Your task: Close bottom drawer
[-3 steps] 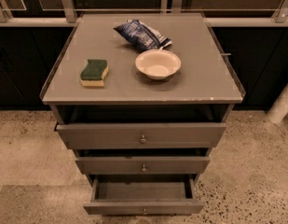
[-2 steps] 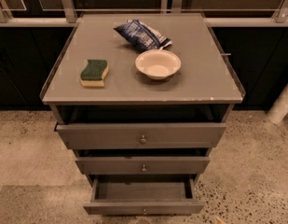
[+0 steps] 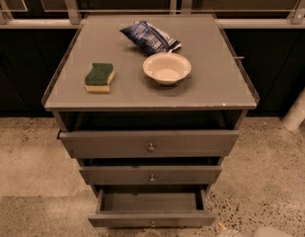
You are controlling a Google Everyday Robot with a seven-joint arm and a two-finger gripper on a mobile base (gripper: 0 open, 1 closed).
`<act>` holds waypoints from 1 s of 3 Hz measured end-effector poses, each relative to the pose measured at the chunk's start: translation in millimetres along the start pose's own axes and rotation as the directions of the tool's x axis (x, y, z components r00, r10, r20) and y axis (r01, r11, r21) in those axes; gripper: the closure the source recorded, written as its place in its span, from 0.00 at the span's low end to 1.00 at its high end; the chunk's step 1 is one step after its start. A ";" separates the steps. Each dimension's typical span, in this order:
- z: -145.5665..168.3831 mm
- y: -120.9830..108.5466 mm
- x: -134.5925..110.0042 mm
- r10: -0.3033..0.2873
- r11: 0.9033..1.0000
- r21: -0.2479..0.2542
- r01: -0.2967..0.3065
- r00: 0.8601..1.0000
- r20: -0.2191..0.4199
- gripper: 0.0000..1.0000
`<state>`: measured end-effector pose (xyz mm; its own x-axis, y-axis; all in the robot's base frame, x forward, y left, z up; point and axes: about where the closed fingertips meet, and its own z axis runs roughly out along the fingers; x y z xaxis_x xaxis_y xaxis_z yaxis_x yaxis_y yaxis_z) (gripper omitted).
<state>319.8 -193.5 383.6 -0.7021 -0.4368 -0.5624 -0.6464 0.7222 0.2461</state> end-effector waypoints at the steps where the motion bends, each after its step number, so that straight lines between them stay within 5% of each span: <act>1: 6.2 1.8 2.7 0.010 1.000 -0.011 -0.010 1.000 0.002 0.18; 3: 6.2 1.8 2.7 0.010 1.000 -0.012 -0.010 1.000 0.002 0.64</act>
Offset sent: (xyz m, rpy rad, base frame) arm -0.0012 0.0034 -0.0060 0.0124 0.0092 -0.0023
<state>318.6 -190.1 377.6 -0.7083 -0.4282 -0.5613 -0.6424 0.7205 0.2610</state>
